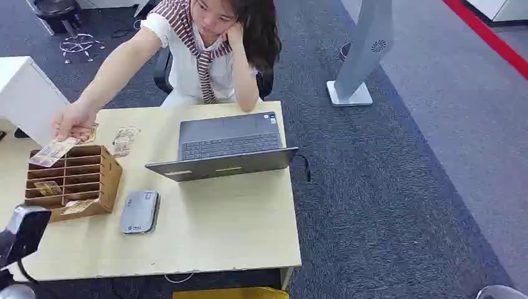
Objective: Pass the card to the sensor for recognition and then transmit it.
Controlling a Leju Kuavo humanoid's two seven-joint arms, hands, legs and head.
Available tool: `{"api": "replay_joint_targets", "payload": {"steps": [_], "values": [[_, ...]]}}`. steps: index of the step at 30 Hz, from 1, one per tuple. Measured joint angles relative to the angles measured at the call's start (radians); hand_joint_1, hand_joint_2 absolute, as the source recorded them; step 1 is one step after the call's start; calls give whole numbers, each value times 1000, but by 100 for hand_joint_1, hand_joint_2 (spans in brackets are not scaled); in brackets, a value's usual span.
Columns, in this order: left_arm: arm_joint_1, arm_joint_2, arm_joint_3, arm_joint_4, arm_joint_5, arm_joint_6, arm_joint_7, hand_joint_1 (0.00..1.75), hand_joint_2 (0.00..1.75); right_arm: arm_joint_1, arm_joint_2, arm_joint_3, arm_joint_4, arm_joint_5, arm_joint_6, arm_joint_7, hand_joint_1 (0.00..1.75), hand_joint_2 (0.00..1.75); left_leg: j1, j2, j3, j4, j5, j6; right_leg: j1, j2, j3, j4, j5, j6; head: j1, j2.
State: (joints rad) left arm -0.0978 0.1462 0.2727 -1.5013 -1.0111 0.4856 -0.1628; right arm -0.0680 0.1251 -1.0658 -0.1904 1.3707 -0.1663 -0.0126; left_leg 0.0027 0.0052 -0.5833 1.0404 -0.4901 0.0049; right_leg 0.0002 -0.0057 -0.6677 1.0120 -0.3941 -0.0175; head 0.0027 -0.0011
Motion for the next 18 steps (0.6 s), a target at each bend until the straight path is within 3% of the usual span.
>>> {"api": "replay_joint_targets", "payload": {"steps": [3, 6, 11, 18], "values": [[-120, 86, -64, 133, -115, -26, 67, 0, 175, 1, -8, 12, 0, 11, 10, -10, 0, 175, 0, 1, -1, 0, 2, -1, 0, 2, -2, 0, 2, 2, 0, 0], [-217, 141, -123, 241, -158, -33, 90, 0, 175, -1, -13, 23, 0, 15, 13, -15, 0, 175, 0, 1, -2, 0, 2, 0, 0, 2, -2, 0, 3, 1, -1, 0], [-287, 175, -174, 339, -164, -28, 98, 0, 175, 0, -19, 25, 0, 12, 16, -14, 0, 175, 0, 2, -2, 0, 2, 0, 0, 3, -3, 0, 3, 1, -1, 0], [-297, 186, -202, 372, -151, -21, 99, 0, 175, 0, -22, 25, 0, 12, 18, -14, 0, 175, 0, 2, -3, 0, 2, 0, 0, 4, -5, 0, 2, 2, -1, 0]]}}
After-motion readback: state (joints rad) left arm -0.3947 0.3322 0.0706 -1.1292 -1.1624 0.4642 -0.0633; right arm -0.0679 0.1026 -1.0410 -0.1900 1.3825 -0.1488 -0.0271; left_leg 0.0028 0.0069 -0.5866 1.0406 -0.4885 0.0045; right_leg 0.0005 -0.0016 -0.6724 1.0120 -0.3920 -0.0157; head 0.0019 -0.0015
